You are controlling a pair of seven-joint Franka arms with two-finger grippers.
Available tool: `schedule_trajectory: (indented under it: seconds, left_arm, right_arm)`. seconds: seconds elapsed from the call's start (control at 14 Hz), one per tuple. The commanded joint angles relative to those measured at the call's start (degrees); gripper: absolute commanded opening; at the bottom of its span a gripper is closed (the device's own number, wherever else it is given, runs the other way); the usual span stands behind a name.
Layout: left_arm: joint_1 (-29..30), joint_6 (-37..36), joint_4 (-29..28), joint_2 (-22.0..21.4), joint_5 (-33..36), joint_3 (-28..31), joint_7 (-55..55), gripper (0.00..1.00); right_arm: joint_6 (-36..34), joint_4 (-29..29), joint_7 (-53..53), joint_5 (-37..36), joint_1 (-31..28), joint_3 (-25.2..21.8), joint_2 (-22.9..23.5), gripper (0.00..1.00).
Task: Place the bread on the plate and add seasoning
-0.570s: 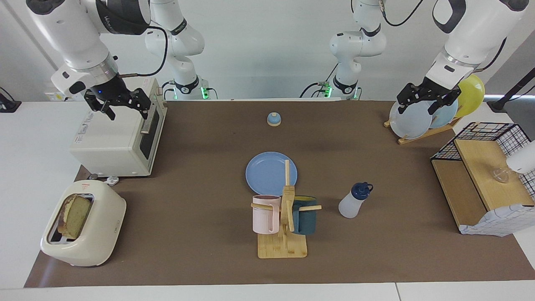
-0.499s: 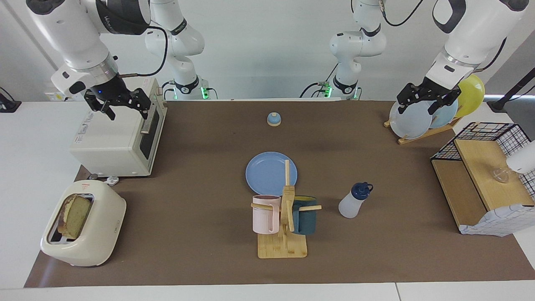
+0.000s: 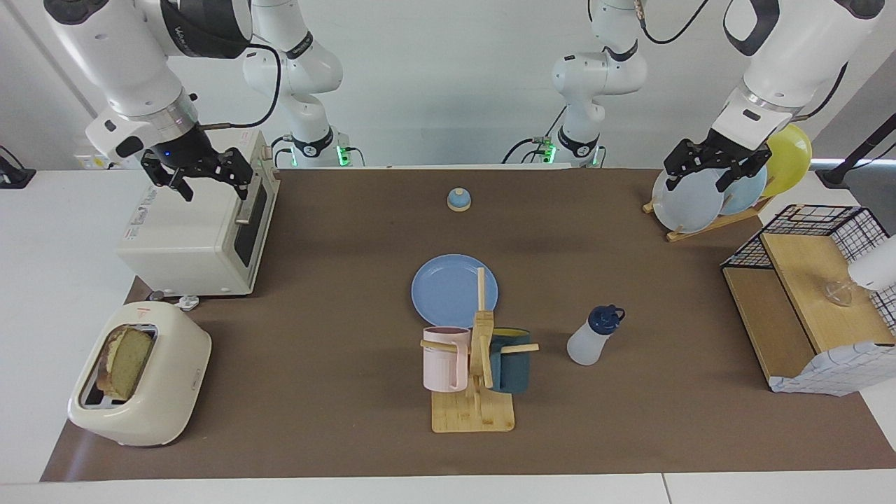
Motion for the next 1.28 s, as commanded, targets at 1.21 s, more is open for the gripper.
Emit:
schedule_trajectory:
  seconds: [1.21]
  left_arm:
    - [-1.33, 2.53, -3.39, -2.43, -0.45, -0.45, -0.5, 1.0]
  right_arm:
    - [47.74, -9.95, -2.48, -10.01, -6.53, -0.29, 9.65, 0.99]
